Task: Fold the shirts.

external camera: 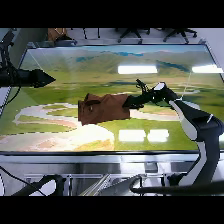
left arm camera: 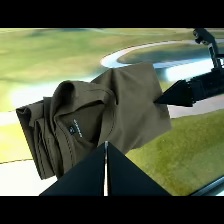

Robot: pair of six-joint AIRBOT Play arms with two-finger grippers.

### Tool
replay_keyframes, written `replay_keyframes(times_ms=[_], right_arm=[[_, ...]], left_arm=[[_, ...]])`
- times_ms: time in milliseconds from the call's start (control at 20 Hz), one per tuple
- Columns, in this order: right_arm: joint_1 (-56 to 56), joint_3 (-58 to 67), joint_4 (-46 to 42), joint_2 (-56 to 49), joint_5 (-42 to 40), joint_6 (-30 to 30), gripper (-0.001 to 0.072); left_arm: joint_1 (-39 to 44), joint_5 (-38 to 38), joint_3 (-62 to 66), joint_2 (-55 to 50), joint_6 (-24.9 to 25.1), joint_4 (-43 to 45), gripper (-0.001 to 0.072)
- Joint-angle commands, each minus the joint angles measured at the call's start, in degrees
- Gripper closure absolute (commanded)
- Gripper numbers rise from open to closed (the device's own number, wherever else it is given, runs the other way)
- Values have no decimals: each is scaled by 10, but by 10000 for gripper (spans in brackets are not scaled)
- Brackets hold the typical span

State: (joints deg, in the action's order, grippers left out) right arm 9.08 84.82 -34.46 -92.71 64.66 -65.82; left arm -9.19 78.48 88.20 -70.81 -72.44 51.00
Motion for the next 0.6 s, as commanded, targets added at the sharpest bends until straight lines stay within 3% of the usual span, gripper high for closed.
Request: replay_keyframes(times_ms=[0, 50, 100, 350, 550], right_arm=[[10, 0, 94, -12, -10, 75, 478], [10, 2, 128, -9, 2, 105, 621], [8, 6, 144, -3, 16, 118, 693], [-54, 68, 115, 104, 32, 88, 692], [-176, 128, -60, 211, 49, -69, 692]], left_arm=[[0, 0, 0, 0, 0, 0, 693], [0, 0, 0, 0, 0, 0, 693], [0, 0, 0, 0, 0, 0, 693], [0, 1, 0, 0, 0, 0, 693], [0, 1, 0, 0, 0, 0, 693]])
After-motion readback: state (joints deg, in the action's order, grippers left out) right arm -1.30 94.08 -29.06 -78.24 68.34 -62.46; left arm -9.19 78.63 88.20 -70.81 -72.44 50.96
